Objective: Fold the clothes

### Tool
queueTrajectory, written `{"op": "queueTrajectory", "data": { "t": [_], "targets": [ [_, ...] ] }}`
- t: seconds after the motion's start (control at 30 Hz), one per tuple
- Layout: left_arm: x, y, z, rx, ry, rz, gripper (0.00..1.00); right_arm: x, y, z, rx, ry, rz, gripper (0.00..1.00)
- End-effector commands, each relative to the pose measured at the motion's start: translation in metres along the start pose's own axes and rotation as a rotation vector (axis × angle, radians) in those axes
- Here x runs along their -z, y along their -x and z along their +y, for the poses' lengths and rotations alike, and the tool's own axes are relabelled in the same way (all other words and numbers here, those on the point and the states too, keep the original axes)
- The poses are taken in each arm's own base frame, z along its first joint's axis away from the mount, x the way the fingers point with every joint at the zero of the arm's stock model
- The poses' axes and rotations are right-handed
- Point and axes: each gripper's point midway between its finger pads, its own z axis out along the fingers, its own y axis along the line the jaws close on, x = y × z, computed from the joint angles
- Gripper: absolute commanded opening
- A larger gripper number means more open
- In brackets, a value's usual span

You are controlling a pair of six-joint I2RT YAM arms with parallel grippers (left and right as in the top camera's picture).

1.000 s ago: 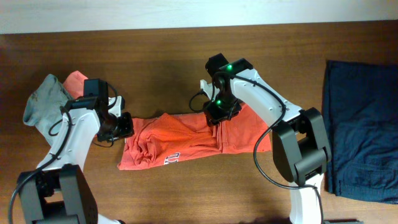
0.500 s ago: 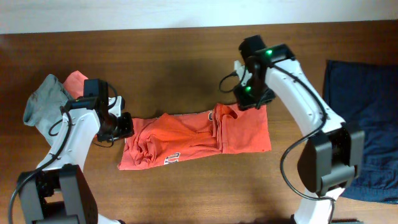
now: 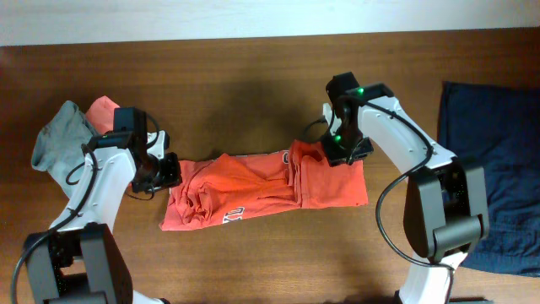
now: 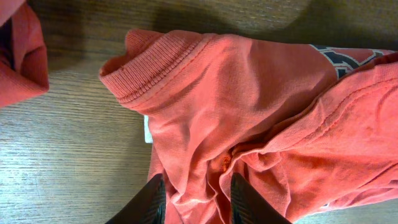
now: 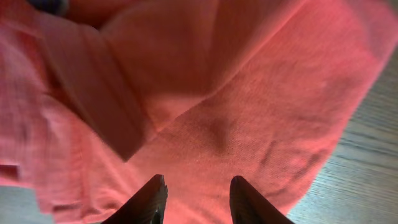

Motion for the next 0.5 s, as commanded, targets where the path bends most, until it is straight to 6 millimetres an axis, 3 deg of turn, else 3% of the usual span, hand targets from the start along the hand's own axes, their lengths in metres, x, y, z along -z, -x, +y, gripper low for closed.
{"op": "queueTrajectory", "data": {
  "t": [0.0,0.23,0.4,0.47],
  "targets": [
    [0.011,0.007,-0.002,0.005,-0.014,-0.037,0.34,-0.012,0.001,-0.001,-0.011,-0.004,-0.005,0.39],
    [0.011,0.007,-0.002,0.005,-0.014,-0.037,0.34,-0.011,0.031,0.004,-0.003,0.029,-0.129,0.47],
    [0.011,0.007,-0.002,0.005,-0.014,-0.037,0.34,0.002,0.078,0.026,0.008,0.151,-0.321,0.53],
    [0.011,0.007,-0.002,0.005,-0.014,-0.037,0.34,0.006,0.084,0.026,-0.002,0.153,-0.344,0.53]
  ]
}}
